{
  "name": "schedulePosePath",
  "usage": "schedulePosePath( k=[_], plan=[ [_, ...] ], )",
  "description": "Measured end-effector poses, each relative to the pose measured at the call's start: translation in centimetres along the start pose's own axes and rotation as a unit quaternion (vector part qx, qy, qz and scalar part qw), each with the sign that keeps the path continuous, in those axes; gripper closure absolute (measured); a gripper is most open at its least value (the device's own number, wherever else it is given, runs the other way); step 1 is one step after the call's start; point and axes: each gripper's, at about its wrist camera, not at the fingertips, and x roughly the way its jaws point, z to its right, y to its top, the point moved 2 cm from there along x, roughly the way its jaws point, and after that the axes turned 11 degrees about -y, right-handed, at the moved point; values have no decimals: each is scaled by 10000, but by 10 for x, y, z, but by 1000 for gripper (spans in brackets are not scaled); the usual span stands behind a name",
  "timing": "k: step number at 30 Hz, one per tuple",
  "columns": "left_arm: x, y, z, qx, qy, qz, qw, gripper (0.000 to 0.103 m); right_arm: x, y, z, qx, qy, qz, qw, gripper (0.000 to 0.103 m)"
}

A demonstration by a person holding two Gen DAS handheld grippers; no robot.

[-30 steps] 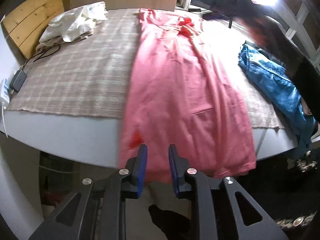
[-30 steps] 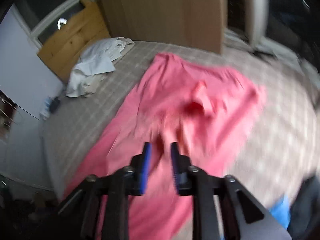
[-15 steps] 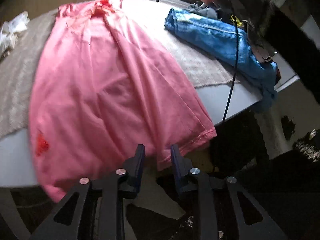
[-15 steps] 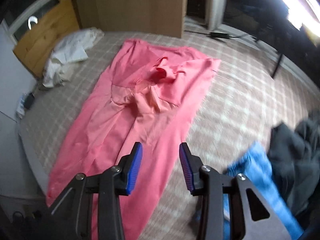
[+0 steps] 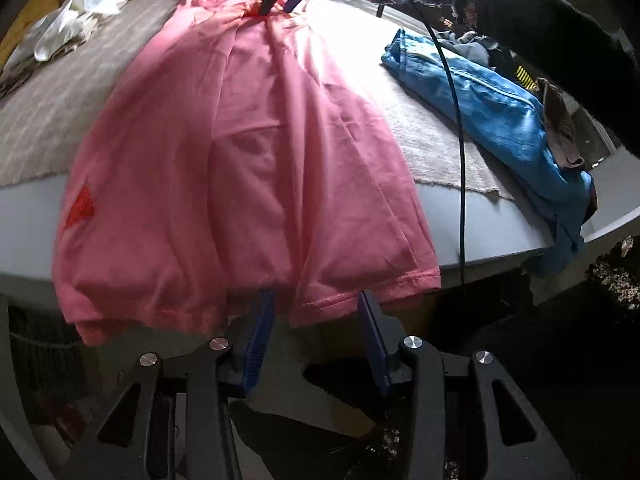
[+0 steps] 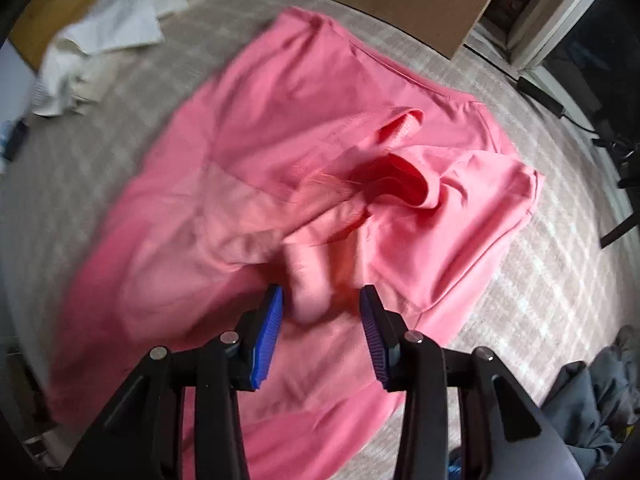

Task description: Fold clothes

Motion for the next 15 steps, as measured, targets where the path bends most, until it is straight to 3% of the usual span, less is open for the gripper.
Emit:
schedulePosePath(
  k=[6, 11, 14, 15],
  plan=[
    [4, 0, -2, -255, -203, 12, 9995, 64, 7, -1, 3, 39, -40, -84, 9999, 67],
    [6, 3, -3, -278, -285, 17, 9992, 65, 4, -2, 2, 23, -47, -71, 10000, 81],
    [8, 3, -3, -231, -349, -46, 9991, 93, 1, -3, -3, -22, -109, -42, 9999, 87],
    [9, 3, -2, -200, -297, -80, 9993, 96, 0, -3, -4, -43, -125, -28, 9999, 88]
  ],
)
